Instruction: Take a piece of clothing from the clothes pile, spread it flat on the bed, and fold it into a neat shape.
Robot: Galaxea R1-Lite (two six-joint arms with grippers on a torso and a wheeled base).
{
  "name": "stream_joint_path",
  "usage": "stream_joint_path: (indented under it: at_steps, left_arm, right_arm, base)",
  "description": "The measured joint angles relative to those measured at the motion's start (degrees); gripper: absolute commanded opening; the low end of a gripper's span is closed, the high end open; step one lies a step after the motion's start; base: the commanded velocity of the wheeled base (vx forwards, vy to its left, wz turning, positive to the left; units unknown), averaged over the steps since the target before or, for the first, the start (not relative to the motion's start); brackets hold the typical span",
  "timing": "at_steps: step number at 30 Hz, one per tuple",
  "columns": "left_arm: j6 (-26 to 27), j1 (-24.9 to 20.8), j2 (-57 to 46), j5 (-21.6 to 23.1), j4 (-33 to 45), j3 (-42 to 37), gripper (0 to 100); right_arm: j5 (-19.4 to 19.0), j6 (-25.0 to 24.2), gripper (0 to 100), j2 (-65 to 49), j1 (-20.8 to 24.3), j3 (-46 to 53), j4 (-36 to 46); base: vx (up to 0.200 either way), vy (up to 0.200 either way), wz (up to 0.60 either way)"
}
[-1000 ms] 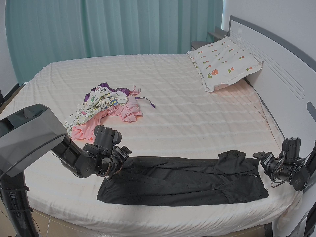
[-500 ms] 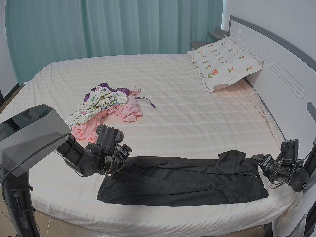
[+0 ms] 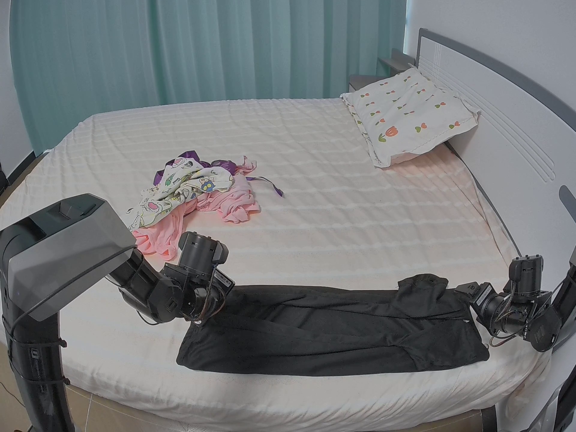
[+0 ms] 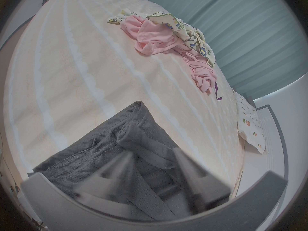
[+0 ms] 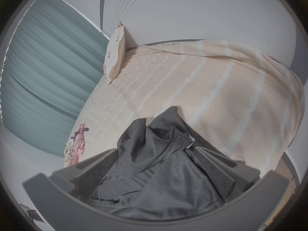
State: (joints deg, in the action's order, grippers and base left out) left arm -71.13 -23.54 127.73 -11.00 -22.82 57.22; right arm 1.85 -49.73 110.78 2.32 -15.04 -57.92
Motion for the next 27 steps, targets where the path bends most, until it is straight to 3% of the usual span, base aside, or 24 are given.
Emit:
stream_joint_path:
  at_steps: [11,19,27]
  left_arm:
    - [0.13,0.01,-1.3,-0.41,1.4,-0.56,0]
    - [0.13,0.17,-4.0,-0.41,1.5,-0.65,0]
    - [0.22,0.3,-6.23,-0.41,1.54,-0.72,0]
  right_arm:
    - [0.09,-0.61,100,-0.33,0.95,0.16,0.0]
    - [0.49,-6.7,100,-0.5,4.85,-0.35,-1.19]
    - [0.55,-8.79,100,1.62,6.72,-1.77,-1.54]
  base:
    - [0.0,0.0,0.0]
    - [0.0,0.0,0.0]
    - [0.0,0.0,0.0]
